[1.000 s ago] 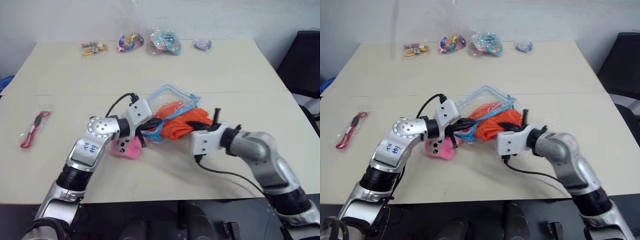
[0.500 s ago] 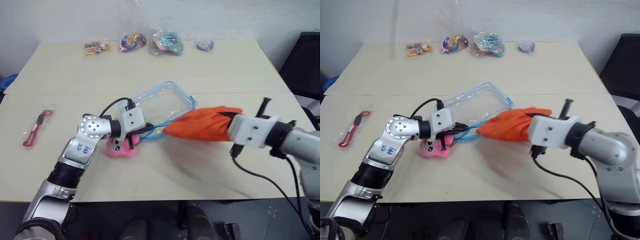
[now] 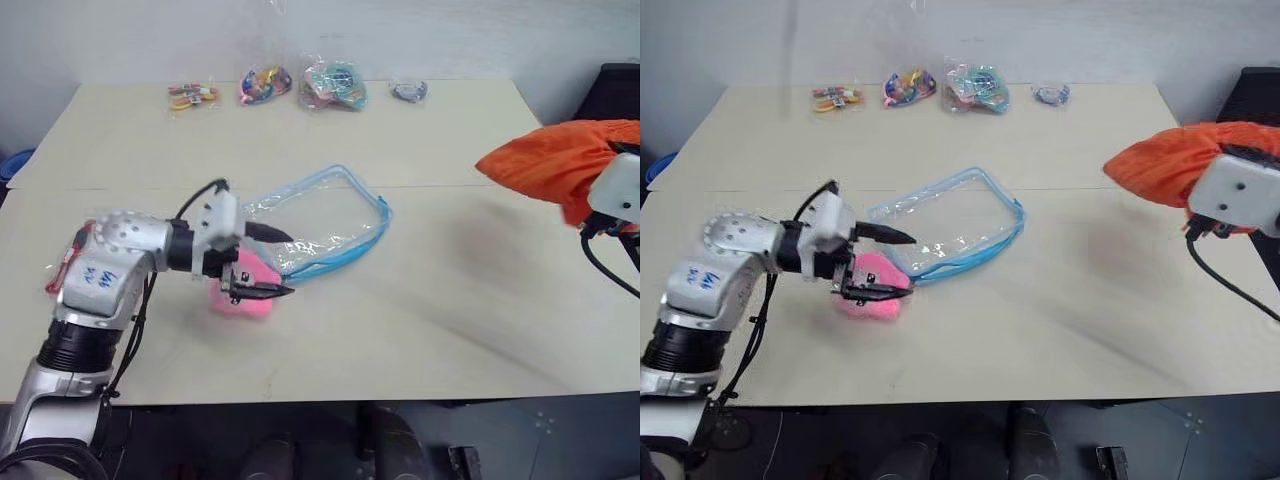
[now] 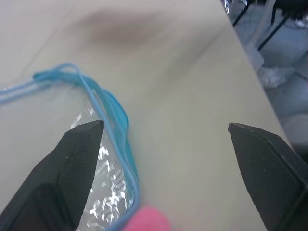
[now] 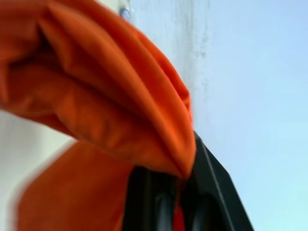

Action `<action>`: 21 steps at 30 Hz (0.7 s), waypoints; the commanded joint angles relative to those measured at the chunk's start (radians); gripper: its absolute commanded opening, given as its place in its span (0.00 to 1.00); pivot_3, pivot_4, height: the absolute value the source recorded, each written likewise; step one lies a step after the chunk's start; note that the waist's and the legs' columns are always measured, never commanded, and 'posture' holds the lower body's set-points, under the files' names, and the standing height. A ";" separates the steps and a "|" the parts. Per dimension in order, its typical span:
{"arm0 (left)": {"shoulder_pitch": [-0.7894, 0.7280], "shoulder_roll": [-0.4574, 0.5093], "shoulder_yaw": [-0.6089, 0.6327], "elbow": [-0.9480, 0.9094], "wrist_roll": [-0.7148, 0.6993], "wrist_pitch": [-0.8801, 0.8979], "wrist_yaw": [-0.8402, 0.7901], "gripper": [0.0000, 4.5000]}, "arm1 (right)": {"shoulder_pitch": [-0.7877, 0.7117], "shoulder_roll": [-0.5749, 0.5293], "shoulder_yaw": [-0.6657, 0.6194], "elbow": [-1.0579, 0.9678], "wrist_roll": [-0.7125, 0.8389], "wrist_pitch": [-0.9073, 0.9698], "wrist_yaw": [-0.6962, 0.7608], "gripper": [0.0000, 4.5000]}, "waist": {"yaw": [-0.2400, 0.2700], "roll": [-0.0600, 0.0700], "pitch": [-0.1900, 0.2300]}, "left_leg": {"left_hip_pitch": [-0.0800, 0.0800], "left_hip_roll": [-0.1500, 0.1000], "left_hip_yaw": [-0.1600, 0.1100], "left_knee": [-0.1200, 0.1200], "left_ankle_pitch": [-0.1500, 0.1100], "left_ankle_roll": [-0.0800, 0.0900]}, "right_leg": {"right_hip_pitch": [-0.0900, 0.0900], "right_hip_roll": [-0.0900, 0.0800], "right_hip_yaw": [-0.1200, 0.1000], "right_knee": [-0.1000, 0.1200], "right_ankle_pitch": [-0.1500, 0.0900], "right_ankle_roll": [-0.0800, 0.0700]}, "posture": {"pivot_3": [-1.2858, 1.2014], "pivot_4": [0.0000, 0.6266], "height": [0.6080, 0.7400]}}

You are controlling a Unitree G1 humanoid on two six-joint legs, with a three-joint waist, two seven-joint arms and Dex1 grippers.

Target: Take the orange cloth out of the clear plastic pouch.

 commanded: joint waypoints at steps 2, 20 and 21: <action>-0.039 -0.008 0.067 -0.042 -0.096 0.100 0.037 0.95 | 0.075 0.168 0.113 0.019 0.020 -0.014 -0.082 0.00 | -0.002 0.002 0.001 | 0.000 0.000 0.001 0.000 0.000 0.000 | 0.000 0.000 0.001 0.000 0.000 0.000 | 0.52 0.24 1.00; 0.026 0.110 0.097 -0.088 -0.128 0.112 -0.038 0.96 | 0.235 0.237 0.142 -0.090 0.219 0.168 0.076 0.56 | -0.001 0.004 0.001 | 0.001 0.000 0.000 0.000 0.000 0.000 | -0.001 0.000 0.001 0.000 0.000 0.000 | 0.52 0.24 1.00; 0.030 0.115 0.099 -0.081 -0.124 0.104 -0.041 0.96 | 0.256 0.237 0.122 -0.126 0.249 0.207 0.096 0.64 | 0.000 0.004 0.001 | 0.000 -0.001 0.000 0.000 0.000 0.000 | -0.001 0.000 0.001 0.000 0.000 0.000 | 0.52 0.24 1.00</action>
